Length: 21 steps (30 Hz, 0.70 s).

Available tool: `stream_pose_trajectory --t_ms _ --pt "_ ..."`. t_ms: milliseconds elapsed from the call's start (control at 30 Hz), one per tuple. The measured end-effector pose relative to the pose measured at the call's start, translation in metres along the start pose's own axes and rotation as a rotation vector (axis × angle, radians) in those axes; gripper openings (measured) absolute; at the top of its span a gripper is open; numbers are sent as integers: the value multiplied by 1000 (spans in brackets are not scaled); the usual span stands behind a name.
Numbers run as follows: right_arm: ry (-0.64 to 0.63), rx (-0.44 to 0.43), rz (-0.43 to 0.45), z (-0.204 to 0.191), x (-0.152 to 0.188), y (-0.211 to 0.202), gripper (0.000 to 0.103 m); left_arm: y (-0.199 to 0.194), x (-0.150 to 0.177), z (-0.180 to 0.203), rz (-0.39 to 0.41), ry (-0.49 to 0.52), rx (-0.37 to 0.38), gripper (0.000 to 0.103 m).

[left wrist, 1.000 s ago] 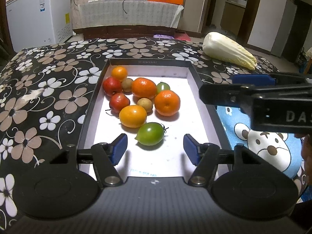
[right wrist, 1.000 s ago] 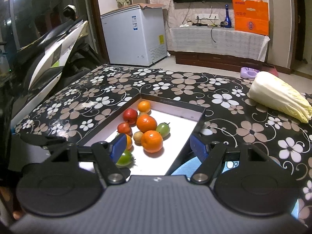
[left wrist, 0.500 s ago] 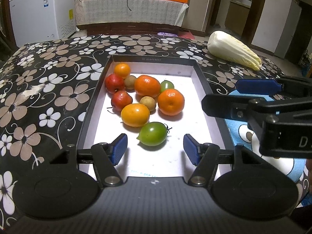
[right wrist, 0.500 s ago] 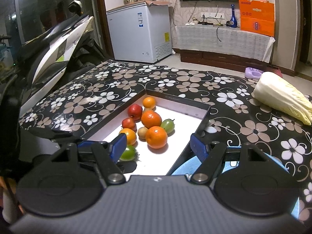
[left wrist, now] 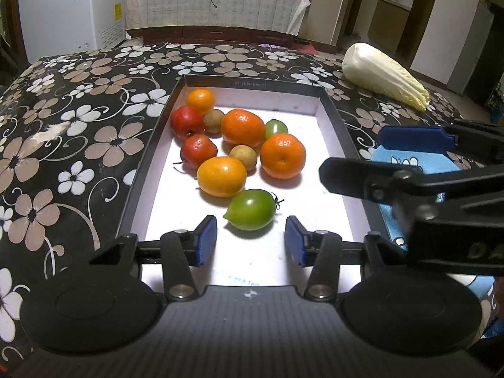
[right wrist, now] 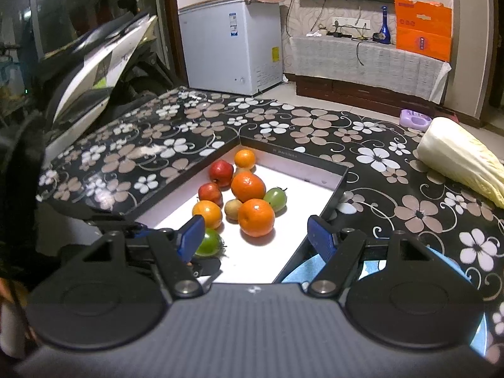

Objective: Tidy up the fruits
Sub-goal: 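Close the left tool on the green tomato while the right tool grasps a mandarin orange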

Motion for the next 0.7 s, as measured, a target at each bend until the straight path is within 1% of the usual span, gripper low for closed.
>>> stream_pose_trajectory --t_ms 67,100,200,367,700 --pt "-22 15 -7 1 0 3 73 0 0 1 2 2 -1 53" --pt "-23 23 -8 2 0 4 73 1 -1 1 4 2 0 50" --pt "-3 31 -2 9 -2 4 73 1 -2 0 4 -3 1 48" --pt "35 27 1 13 -3 4 73 2 -3 0 8 1 -12 41" --pt "-17 -2 -25 -1 0 15 73 -1 0 1 -4 12 -28 40"
Point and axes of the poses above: each gripper's, at about its wrist camera, not at the fingertips, and y roughly the way its jaws point, z to its right, x to its underside, the point moved 2 cm from there along y, roughly the way its jaws point, and after that the axes turned 3 degrees about y, right-handed, at the moved point
